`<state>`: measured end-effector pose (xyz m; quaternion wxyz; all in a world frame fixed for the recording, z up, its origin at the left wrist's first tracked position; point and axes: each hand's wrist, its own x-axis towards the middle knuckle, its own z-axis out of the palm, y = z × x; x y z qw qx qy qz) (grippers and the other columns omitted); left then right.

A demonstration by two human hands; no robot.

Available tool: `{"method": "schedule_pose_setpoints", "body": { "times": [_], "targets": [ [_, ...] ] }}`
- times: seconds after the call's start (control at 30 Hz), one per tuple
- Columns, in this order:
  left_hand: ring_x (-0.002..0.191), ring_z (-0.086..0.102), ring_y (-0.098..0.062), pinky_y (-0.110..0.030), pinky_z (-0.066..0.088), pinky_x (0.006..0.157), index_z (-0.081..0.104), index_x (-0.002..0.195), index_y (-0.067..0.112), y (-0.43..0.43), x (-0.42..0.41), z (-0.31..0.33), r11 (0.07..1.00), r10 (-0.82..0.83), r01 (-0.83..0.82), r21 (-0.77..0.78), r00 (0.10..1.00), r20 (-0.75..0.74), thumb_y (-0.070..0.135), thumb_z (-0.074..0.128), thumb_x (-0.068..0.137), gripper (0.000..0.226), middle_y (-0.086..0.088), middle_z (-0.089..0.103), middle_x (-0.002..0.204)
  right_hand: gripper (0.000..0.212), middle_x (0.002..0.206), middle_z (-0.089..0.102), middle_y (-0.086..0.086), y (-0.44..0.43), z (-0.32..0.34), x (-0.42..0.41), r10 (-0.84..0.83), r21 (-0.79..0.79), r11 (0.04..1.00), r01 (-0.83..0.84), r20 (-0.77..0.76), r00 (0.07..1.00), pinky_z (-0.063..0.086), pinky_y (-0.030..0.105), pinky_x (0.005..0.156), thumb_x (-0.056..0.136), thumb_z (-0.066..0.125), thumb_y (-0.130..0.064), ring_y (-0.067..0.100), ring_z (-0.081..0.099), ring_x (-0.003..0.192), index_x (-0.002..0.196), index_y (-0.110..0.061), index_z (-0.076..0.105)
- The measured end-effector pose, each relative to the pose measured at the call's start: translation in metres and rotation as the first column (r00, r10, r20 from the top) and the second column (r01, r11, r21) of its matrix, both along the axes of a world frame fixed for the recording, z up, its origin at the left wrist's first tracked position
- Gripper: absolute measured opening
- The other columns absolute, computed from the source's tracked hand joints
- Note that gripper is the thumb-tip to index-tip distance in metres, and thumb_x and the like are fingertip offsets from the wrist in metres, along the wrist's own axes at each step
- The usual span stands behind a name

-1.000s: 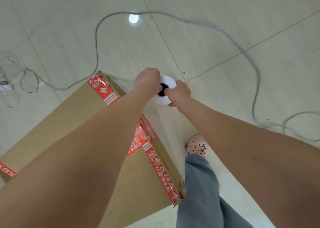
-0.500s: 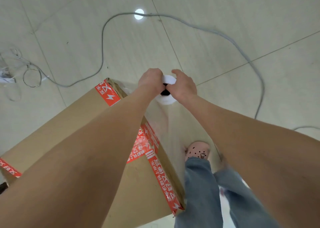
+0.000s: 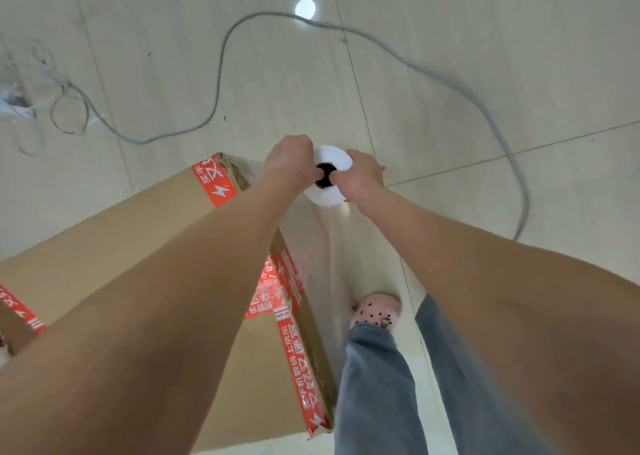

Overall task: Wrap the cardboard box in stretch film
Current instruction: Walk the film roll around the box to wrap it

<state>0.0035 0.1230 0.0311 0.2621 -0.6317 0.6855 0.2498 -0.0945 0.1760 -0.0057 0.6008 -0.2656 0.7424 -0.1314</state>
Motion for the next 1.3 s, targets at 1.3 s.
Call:
{"method": "schedule_pose_setpoints", "body": {
  "times": [1.3],
  "targets": [
    [0.086,0.056,-0.026,-0.029,0.041,0.065,0.057,0.085,0.013,-0.089,0.03,-0.007,0.948,0.317,-0.31,0.07,0.94,-0.124,0.017,0.064,0.078,0.011,-0.005,0.058,0.089,0.057,0.111,0.056,0.001,-0.111,0.011,0.021,0.084,0.132,0.987,-0.092,0.07,0.994,0.052,0.027,0.046,0.078,0.068,-0.023,0.024,0.062,0.066,0.131,-0.021,0.047]
  ]
}}
